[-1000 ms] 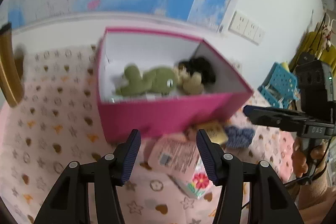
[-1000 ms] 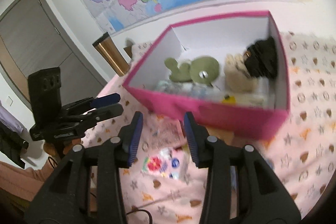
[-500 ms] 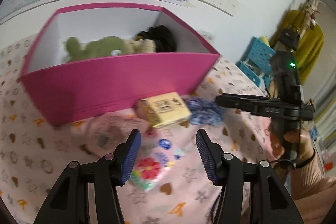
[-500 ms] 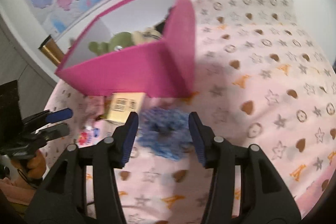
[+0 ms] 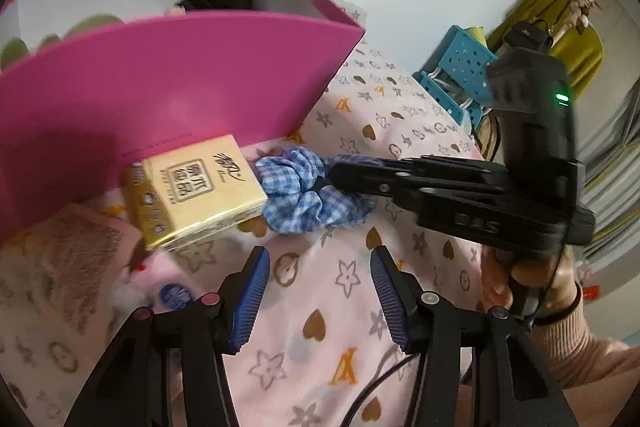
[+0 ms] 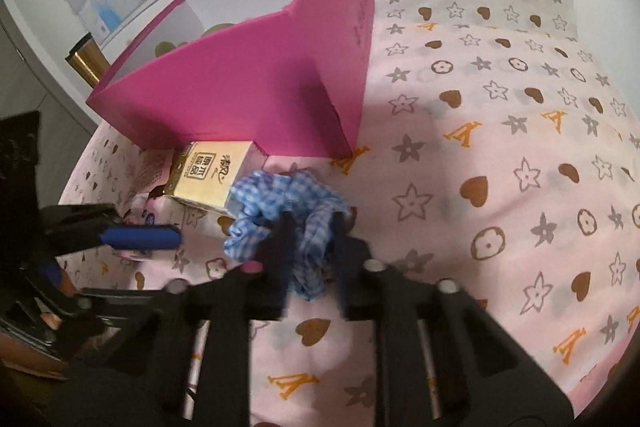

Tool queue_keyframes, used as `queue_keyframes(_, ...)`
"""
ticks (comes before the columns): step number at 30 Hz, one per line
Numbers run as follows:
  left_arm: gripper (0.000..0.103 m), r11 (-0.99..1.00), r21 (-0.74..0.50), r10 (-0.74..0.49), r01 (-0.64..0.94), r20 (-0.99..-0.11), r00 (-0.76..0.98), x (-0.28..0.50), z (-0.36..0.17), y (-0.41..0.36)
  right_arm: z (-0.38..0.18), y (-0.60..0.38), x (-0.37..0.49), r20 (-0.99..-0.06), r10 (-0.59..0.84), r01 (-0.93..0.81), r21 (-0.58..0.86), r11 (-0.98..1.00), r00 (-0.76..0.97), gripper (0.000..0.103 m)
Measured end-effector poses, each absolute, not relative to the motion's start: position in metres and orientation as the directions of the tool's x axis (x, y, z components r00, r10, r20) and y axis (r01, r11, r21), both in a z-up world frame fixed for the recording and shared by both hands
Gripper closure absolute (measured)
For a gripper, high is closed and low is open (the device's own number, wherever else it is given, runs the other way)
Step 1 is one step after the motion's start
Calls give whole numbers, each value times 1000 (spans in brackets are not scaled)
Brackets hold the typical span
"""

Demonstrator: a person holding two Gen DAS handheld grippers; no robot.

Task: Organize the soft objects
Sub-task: 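Close the left gripper on the blue scrunchie and lift it, then carry the blue scrunchie into the pink box and release it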

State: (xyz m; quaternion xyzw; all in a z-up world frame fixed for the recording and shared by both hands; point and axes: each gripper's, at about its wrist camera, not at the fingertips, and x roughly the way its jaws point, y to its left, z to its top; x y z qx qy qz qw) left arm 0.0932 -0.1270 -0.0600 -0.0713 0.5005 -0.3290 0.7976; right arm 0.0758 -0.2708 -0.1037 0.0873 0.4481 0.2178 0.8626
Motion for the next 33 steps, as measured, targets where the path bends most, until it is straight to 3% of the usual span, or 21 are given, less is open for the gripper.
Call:
queue_keyframes(9, 50, 748, -498, -638, 439, -722, 268, 102, -57, -137, -69, -283, 55, -624, 583, -349, 468, 812, 520, 92)
queue_keyframes(19, 61, 760, -424, -633, 493, -656, 411, 96, -3, -121, -13, -268, 44, -536, 645, -480, 432, 764, 545, 92)
queue_keyframes(33, 62, 817, -350, -567, 459, -638, 522, 148, 46, -109, 47, -252, 95, -480, 627, -536, 330, 777, 613, 92)
